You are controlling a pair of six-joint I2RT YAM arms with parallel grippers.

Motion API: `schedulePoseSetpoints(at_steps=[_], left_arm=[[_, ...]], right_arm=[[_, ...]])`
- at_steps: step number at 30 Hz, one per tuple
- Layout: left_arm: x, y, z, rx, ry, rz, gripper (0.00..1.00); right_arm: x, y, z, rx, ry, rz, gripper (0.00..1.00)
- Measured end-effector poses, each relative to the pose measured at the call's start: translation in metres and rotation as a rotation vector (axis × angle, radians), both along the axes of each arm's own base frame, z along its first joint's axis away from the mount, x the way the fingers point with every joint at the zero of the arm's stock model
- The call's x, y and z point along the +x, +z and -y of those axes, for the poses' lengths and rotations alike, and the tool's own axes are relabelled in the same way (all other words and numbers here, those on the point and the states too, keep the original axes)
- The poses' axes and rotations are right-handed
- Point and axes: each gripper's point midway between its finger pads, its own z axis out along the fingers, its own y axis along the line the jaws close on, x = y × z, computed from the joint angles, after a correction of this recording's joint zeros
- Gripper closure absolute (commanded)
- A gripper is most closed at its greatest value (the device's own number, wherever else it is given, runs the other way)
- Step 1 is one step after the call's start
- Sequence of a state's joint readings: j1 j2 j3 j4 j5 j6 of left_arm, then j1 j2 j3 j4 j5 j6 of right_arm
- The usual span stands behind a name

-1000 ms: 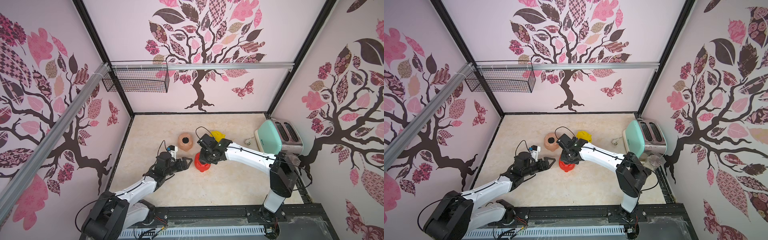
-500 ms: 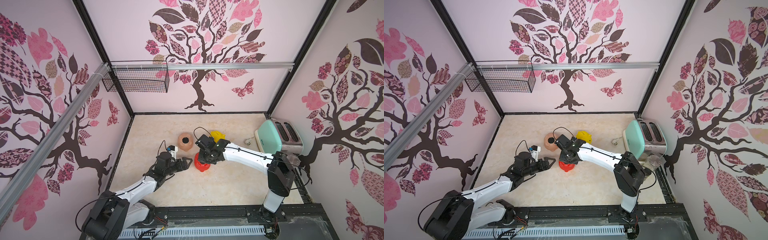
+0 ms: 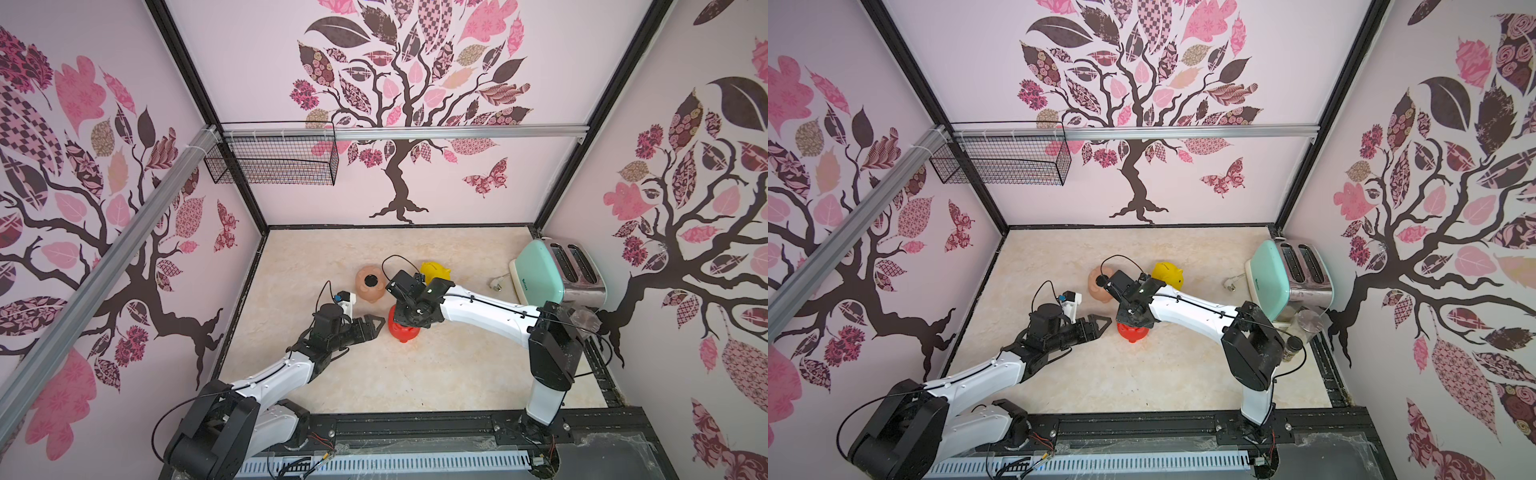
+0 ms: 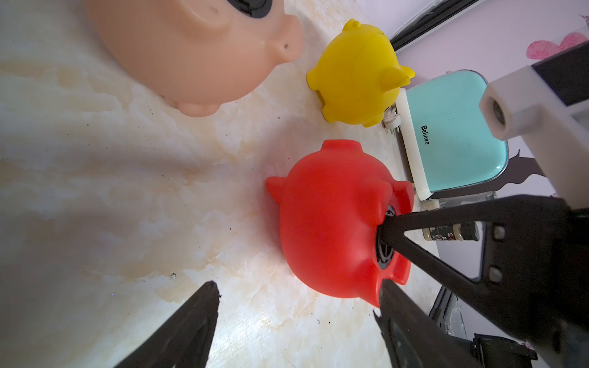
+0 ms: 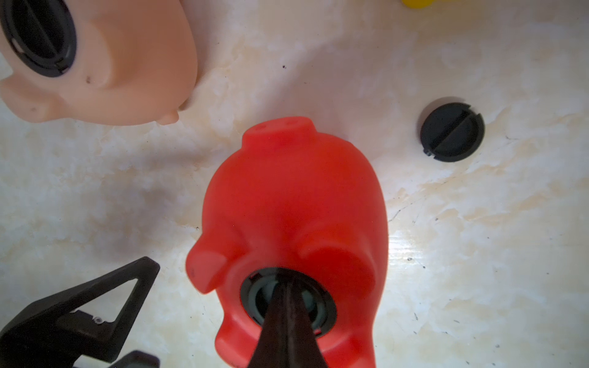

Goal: Close piggy banks
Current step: Insert the knob into the piggy bank, then hold the piggy bank at the center of the board.

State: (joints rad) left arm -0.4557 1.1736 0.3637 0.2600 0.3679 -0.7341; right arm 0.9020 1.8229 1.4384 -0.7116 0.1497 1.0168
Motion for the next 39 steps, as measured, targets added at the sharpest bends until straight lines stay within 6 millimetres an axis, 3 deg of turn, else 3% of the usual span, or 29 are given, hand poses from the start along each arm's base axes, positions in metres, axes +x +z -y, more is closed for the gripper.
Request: schedulePoseSetpoints(at_steps=[12,18,23,28,39], left_arm=[[-0.001,-0.001,0.0,-0.001,-0.003,-0.003,0.19],[0.003,0.001,0.002,0.005,-0.006,-0.011,0.13],[0.016,0.019,0.01,-0.016,-0.024,0.018,0.03],[0.031,0.031,0.025,-0.038,-0.073,0.027,0.02],[0.03,0.0,0.045,-0.069,-0.174,-0.077,0.02]], right_arm=[[0.0,-0.003,-0.001,-0.037,0.019,0.007,1.0],[-0.001,-0.003,-0.001,-0.034,0.024,0.005,1.0],[-0.001,-0.003,-0.001,-0.026,0.026,0.01,1.0],[-0.002,-0.003,-0.001,-0.011,0.028,0.016,1.0],[-0.002,-0.002,-0.001,0.004,0.03,0.022,1.0]])
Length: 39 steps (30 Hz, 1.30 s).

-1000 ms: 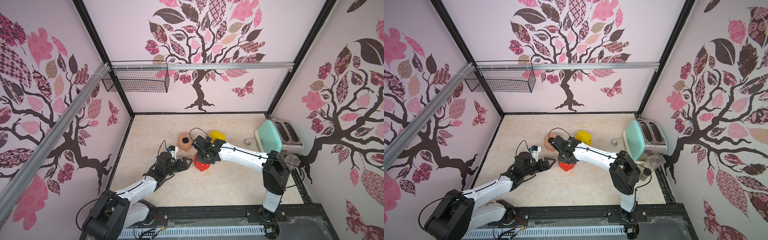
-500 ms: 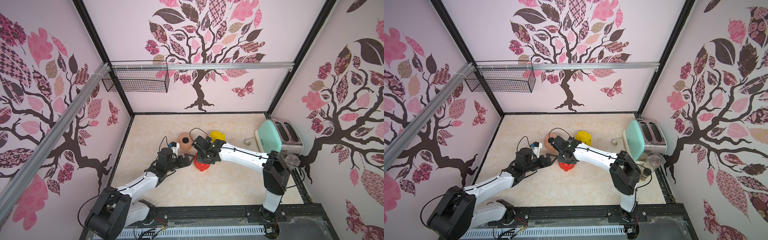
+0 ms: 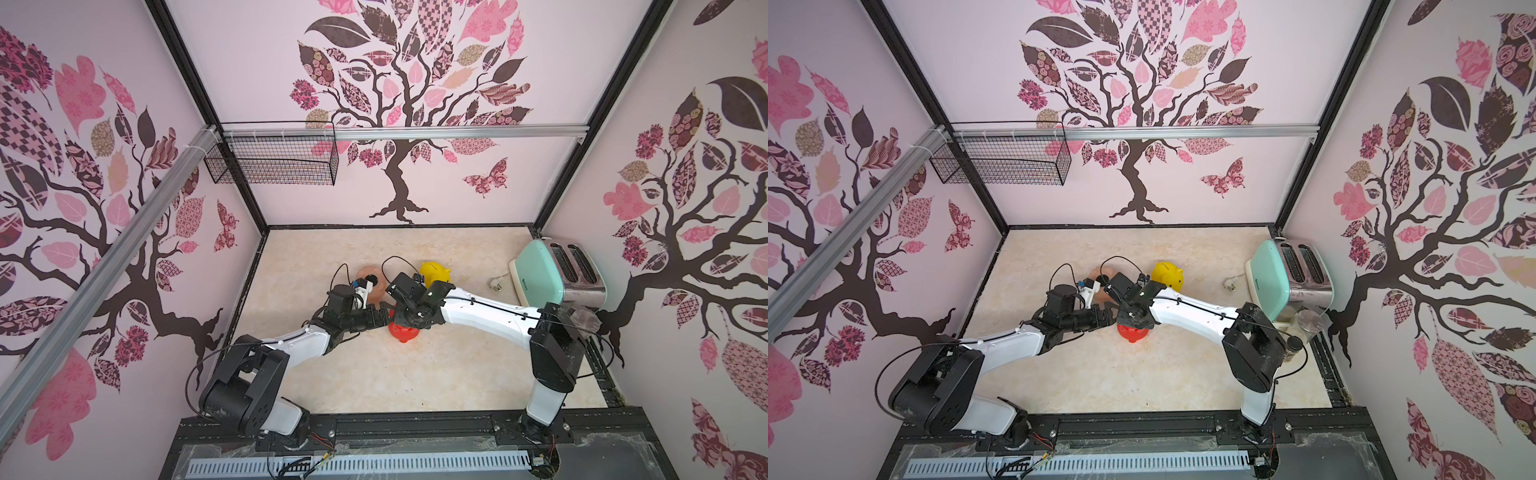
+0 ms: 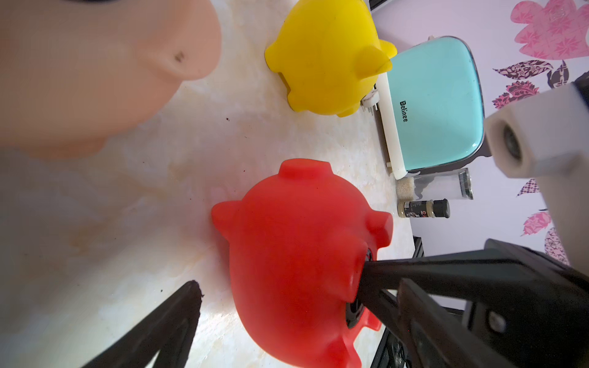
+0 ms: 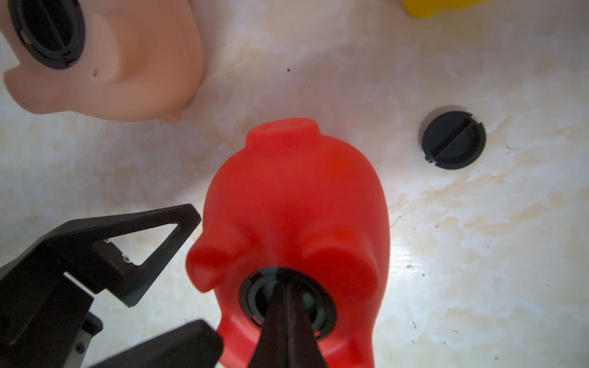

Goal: Close piggy banks
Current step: Hold the piggy bank at the center of the board, then screw the knob on the piggy bank.

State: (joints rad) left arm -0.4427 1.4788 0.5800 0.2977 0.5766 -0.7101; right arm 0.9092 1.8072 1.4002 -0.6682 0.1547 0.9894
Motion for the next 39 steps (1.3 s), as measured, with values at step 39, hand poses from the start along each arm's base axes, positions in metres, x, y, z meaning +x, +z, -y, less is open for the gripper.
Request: schedulePoseSetpoints(at_steps=[39], left_arm=[[0.028,-0.013,0.018,-0.026,-0.014,-0.026,0.19]], right_arm=[[-0.001,-0.001,-0.001,0.016,-0.009,-0.01,1.0]])
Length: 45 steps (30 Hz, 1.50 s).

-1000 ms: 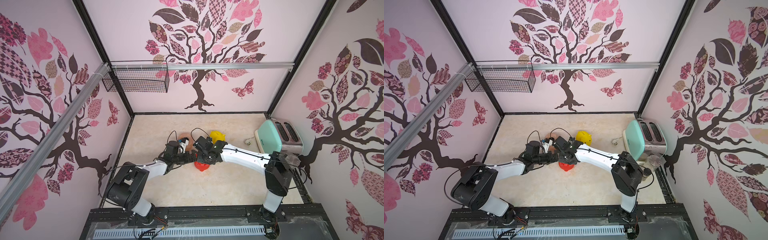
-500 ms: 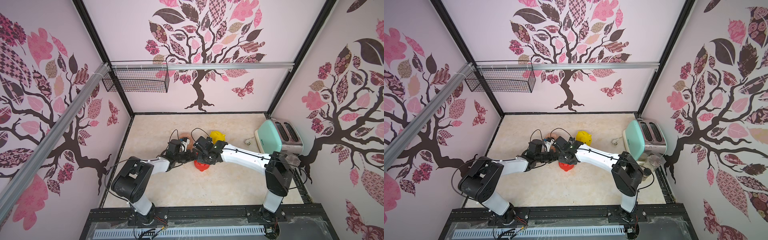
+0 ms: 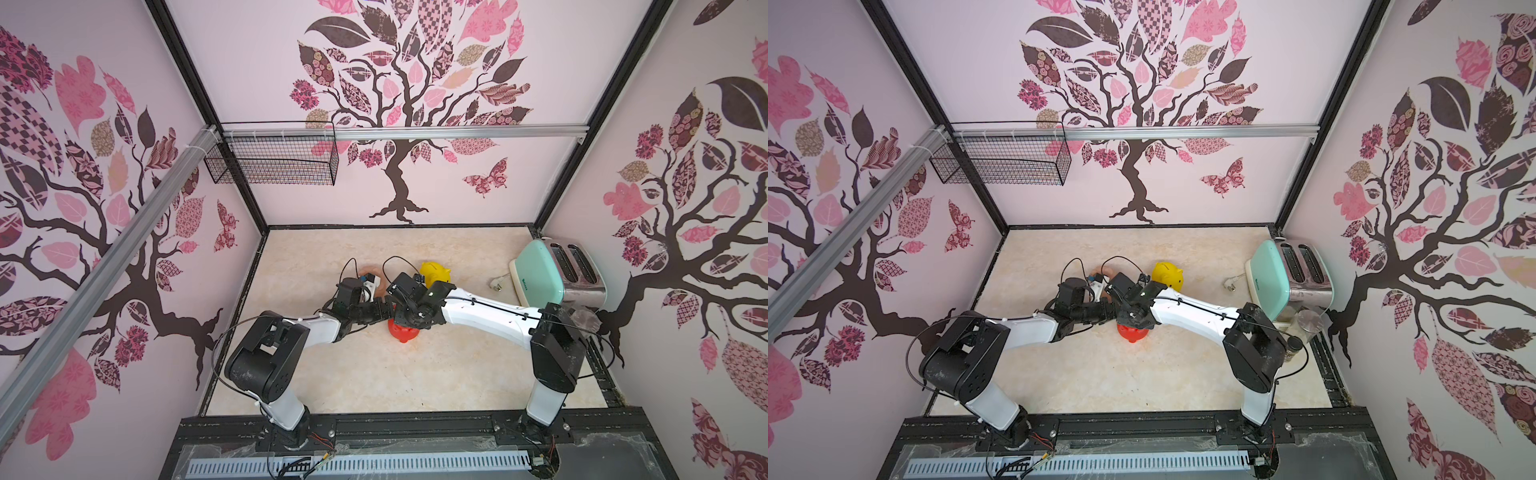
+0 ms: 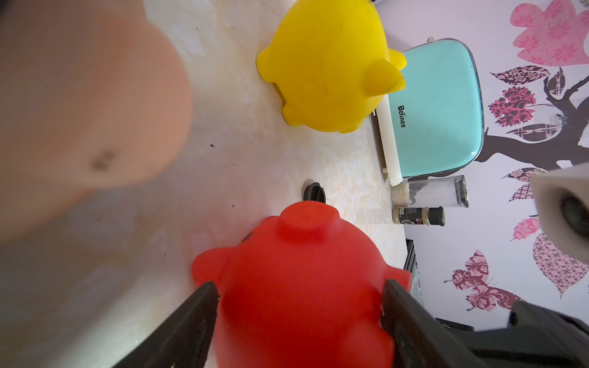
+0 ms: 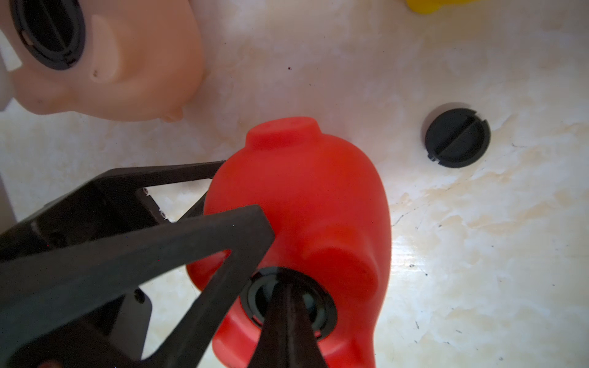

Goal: Close piggy banks
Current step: Screw the knob on the piggy bank.

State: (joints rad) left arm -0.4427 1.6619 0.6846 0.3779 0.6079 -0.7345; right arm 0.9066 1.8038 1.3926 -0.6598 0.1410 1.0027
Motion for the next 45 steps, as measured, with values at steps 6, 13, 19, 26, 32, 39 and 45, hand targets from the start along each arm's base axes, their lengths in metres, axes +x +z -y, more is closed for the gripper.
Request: schedulePoseSetpoints(at_steps=[6,13,19,26,32,39,45], left_arm=[[0.001,0.0,0.0,-0.001,0.0,0.003,0.19],[0.001,0.001,0.0,-0.001,0.004,0.007,0.19],[0.002,0.0,0.0,-0.003,0.007,0.013,0.2],[0.003,0.001,-0.002,-0.005,0.017,0.024,0.2],[0.006,0.001,-0.004,-0.006,0.031,0.032,0.2],[0.006,0.001,-0.004,-0.008,0.034,0.036,0.2],[0.006,0.001,-0.004,-0.01,0.035,0.039,0.2]], right_arm=[[-0.001,0.0,-0.001,0.01,-0.025,-0.015,1.0],[-0.001,0.0,-0.001,0.054,-0.103,-0.046,1.0],[-0.003,0.0,-0.001,0.171,-0.22,-0.091,1.0],[-0.002,0.003,-0.009,0.236,-0.31,-0.171,1.0],[-0.002,0.003,-0.016,0.259,-0.337,-0.213,1.0],[-0.002,0.003,-0.017,0.265,-0.345,-0.227,1.0],[-0.002,0.003,-0.016,0.27,-0.355,-0.23,1.0]])
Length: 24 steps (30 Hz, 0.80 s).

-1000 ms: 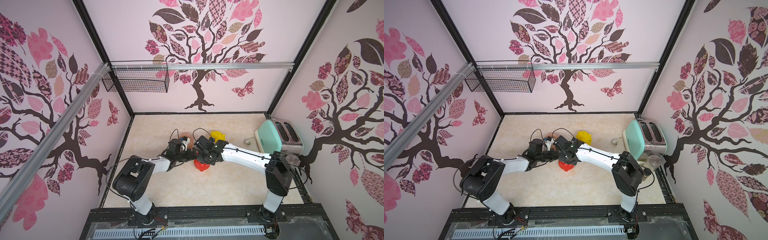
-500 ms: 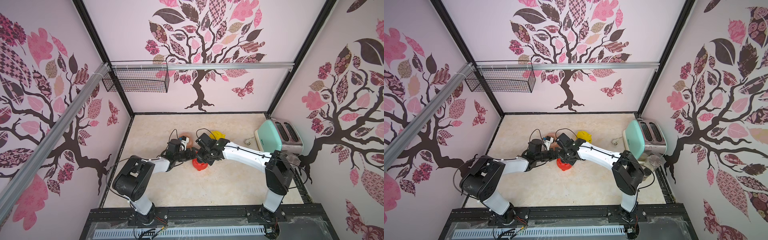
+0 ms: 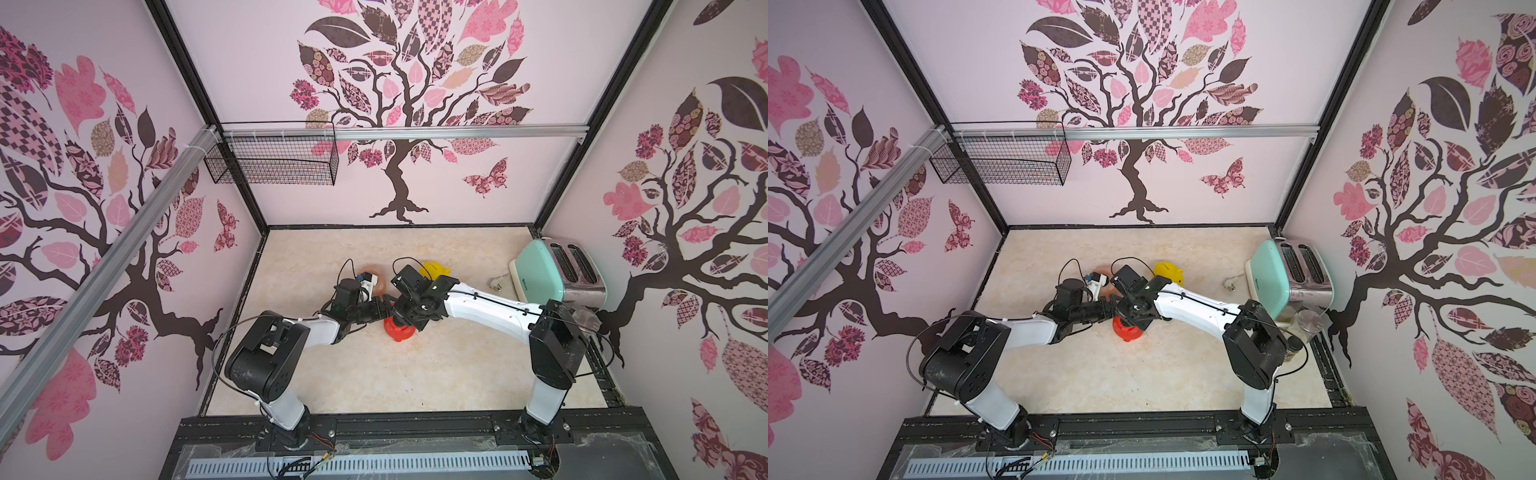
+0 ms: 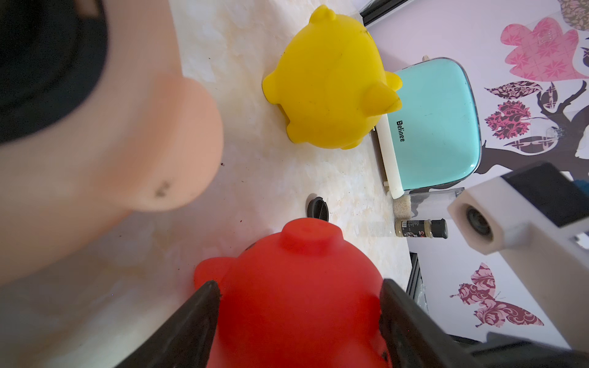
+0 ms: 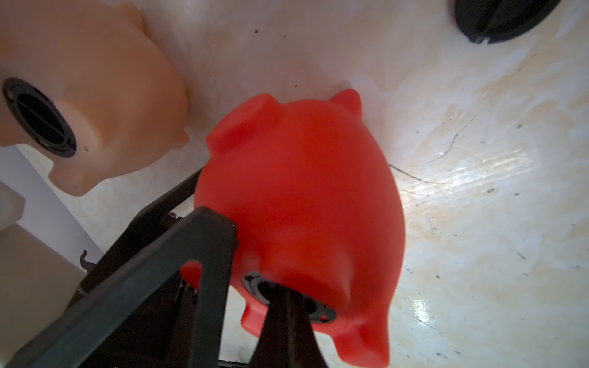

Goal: Close piggy banks
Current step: Screw the knob on the piggy bank.

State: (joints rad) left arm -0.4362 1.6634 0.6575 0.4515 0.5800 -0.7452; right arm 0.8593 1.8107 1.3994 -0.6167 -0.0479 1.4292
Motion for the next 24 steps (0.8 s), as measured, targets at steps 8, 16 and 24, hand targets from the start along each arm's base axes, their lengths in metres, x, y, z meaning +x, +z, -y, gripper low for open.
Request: schedulePoseSetpoints(at_steps=[8,16,24], left_arm=[[-0.0002,-0.0001,-0.0001,-0.002,0.001,0.002,0.2],[-0.0006,-0.0003,0.0,-0.004,0.002,-0.001,0.2],[-0.001,-0.0005,0.0001,-0.005,0.002,-0.003,0.2]], right_arm=[[0.0013,0.0005,0.002,0.026,-0.011,-0.013,1.0],[0.0032,0.0004,0.0065,0.04,-0.019,-0.013,1.0],[0.0015,0.001,0.0065,0.042,0.003,-0.011,0.99]])
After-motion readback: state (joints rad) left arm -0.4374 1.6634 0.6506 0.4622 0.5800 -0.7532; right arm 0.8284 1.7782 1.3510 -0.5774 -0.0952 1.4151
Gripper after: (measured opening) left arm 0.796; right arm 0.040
